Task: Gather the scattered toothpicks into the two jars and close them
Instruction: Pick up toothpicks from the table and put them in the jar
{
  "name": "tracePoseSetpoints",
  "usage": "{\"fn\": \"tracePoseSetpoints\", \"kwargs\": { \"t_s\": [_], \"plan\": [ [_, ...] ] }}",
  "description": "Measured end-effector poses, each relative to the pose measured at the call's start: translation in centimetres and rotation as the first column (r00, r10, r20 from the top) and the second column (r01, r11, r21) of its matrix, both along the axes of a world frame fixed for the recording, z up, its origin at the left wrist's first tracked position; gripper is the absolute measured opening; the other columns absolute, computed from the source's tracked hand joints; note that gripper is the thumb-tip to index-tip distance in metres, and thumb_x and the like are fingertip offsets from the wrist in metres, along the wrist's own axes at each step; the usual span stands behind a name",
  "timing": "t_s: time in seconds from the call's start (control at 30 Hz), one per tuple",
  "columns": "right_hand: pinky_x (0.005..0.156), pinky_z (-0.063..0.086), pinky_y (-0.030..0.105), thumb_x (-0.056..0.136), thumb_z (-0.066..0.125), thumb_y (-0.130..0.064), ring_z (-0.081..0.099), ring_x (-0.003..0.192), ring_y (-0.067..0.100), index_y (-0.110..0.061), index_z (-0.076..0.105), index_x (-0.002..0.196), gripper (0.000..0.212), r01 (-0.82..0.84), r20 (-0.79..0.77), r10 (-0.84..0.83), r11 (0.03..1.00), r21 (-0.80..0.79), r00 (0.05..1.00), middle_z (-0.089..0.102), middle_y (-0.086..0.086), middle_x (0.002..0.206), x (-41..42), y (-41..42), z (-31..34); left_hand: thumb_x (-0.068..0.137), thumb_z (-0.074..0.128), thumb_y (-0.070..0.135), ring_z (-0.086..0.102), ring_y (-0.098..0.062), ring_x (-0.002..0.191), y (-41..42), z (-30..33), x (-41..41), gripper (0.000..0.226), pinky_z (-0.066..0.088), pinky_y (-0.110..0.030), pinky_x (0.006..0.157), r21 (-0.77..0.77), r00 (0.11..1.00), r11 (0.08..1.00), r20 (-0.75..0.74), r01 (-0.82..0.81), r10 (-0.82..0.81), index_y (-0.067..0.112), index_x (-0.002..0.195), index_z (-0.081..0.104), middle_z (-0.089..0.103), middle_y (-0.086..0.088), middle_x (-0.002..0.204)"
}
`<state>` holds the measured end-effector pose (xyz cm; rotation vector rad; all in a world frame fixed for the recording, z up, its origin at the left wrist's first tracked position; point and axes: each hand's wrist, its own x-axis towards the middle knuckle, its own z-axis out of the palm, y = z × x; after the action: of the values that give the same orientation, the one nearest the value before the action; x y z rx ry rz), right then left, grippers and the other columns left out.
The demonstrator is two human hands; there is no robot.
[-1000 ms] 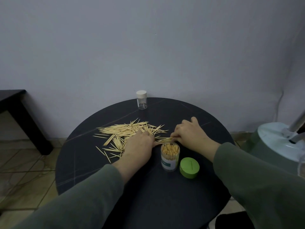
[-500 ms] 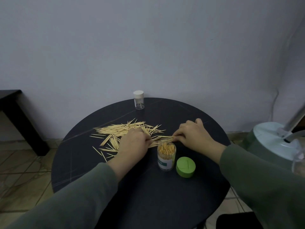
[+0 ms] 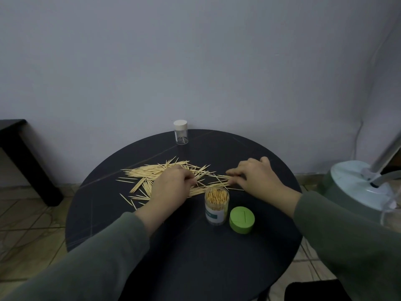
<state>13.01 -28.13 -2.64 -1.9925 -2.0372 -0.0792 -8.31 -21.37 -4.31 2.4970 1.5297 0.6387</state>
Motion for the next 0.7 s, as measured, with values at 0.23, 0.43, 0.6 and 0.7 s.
{"fn": "tracePoseSetpoints", "kwargs": {
  "t_s": [0.23,0.43,0.6,0.7],
  "plan": [
    [0.104,0.029,0.041,0.090,0.061,-0.043,0.052,0.096,0.003,-0.039,0.069,0.101,0.014,0.047,-0.344,-0.037,0.999,0.021,0.938,0.061,-0.020,0.092,-0.3,0.0,0.3,0.091,0.062,0.038,0.056,-0.011,0.097,0.0,0.5,-0.2,0.009,0.044,-0.029,0.081,-0.131,0.962,0.991,0.274,0.020,0.017,0.031,0.090,0.066,0.063,0.011,0.103],
    [0.091,0.051,0.047,0.087,0.066,-0.038,0.063,0.087,0.009,-0.041,0.068,0.090,0.005,0.027,-0.653,0.018,0.998,0.058,0.757,0.070,-0.011,0.087,-2.0,-0.4,1.3,0.091,0.063,0.033,0.056,-0.007,0.074,-0.6,1.3,0.0,0.003,0.048,-0.032,0.075,-0.196,0.848,0.975,0.530,0.100,0.019,0.034,0.089,0.065,0.063,0.014,0.085],
    [0.099,0.039,0.048,0.086,0.064,-0.043,0.056,0.086,0.004,-0.043,0.069,0.091,0.007,0.028,-0.574,0.053,0.991,0.132,0.817,0.065,-0.018,0.082,-2.8,-0.9,1.6,0.090,0.064,0.031,0.047,0.004,0.065,-1.6,2.2,0.0,0.005,0.035,-0.018,0.063,-0.091,0.821,0.982,0.564,0.167,-0.087,0.032,0.093,0.067,0.062,0.015,0.086],
    [0.098,0.030,0.040,0.088,0.061,-0.044,0.052,0.085,0.001,-0.036,0.071,0.101,0.018,0.040,-0.479,0.047,0.984,0.171,0.877,0.063,-0.015,0.085,-3.1,-1.2,1.8,0.090,0.064,0.028,0.050,0.004,0.065,-2.4,2.5,0.3,0.005,0.038,-0.015,0.061,-0.075,0.771,0.973,0.624,0.219,-0.125,0.033,0.091,0.067,0.063,0.012,0.083]
  ]
}}
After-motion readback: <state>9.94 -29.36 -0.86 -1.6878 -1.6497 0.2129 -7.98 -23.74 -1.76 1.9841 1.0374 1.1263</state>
